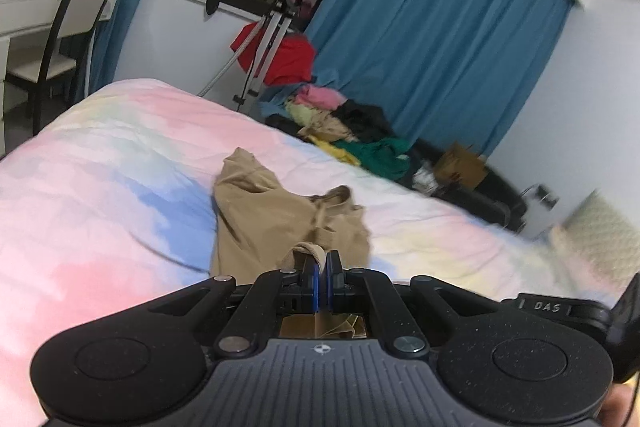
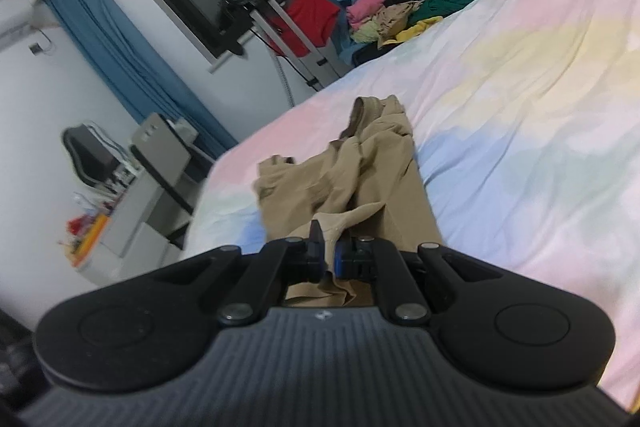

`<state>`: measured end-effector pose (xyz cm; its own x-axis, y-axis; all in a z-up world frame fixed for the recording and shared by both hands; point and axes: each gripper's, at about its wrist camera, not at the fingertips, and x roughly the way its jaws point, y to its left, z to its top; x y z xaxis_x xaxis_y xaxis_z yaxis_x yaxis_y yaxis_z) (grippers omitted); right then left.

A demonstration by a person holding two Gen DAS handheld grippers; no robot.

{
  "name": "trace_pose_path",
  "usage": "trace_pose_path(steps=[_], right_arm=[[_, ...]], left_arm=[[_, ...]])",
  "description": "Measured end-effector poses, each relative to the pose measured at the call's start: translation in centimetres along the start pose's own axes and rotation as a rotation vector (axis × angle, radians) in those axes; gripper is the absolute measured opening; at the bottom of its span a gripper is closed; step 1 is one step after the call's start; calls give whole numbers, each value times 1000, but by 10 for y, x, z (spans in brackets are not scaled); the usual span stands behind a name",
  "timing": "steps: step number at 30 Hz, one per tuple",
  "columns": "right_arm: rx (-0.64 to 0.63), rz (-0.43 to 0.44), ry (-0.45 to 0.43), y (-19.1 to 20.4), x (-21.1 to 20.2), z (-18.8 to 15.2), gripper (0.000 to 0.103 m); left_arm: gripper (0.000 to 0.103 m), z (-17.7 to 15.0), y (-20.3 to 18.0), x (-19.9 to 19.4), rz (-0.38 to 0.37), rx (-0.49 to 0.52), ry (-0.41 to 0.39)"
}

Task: Fold clothes
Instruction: 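Lift the hem end and fold it toward the collar with both grippers, then open both grippers and release the folded hem onto the strip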

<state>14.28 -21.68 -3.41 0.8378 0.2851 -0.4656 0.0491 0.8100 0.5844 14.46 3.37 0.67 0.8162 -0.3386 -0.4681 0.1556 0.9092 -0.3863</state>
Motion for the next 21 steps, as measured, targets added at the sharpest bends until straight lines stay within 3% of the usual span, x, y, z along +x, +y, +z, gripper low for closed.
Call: trace_pose_path(steps=[9,15,18,19,20,21], right_arm=[[-101,-128,85,-21,88,-14,8],[-148,-202,130,-29,116,-28,9],[-143,-213,142,-30,116,-29,11],[-145,-216,145,-28,115,-29,12],[-154,-220,145,-26,112,-29,17],[-162,-220,141,-24,109,-29,35]], left_arm=[[5,-24,23,100,110,94,87],[7,-35,29,131,130,135,149],[17,-38,28,131,126,149,150],[27,-37,27,127,124,150,147],[43,-37,25,123,122,150,144],[51,-37,23,119,115,151,134]])
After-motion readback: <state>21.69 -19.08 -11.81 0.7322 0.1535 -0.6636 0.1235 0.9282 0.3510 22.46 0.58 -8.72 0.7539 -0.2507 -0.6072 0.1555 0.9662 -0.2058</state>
